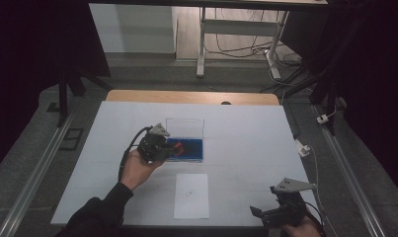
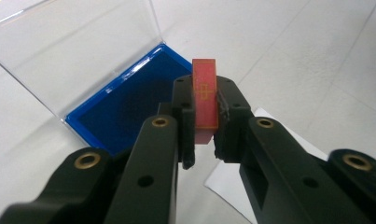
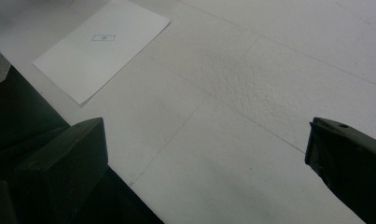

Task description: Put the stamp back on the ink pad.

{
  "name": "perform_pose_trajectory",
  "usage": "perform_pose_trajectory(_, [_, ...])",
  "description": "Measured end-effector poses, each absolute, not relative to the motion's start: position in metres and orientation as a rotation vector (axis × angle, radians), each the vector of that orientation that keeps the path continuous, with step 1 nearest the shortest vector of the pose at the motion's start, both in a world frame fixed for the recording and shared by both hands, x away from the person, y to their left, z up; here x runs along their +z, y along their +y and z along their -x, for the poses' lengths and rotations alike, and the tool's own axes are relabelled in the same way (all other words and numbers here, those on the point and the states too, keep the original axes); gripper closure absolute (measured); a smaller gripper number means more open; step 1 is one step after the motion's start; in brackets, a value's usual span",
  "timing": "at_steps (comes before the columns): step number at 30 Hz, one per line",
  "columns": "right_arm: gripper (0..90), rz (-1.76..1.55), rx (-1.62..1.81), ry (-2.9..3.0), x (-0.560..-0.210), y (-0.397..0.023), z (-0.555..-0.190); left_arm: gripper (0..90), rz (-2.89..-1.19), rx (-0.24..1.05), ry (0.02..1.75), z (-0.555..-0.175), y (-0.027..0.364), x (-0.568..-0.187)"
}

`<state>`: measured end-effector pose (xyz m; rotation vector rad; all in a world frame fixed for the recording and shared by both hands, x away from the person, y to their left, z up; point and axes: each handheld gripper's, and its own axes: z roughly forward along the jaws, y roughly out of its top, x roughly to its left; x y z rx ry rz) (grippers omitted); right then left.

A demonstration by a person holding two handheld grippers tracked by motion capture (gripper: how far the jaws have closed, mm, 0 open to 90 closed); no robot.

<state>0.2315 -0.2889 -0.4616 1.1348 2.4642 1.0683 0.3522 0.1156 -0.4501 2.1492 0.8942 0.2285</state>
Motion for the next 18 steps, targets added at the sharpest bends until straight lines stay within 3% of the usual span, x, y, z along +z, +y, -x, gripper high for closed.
perform_pose_trajectory(18, [0.0,-1.135,1.069,2.466,-0.462,-0.29,-0.232,79.3,-2.181,0.243,0.933,-0.389,0.095,-0.465])
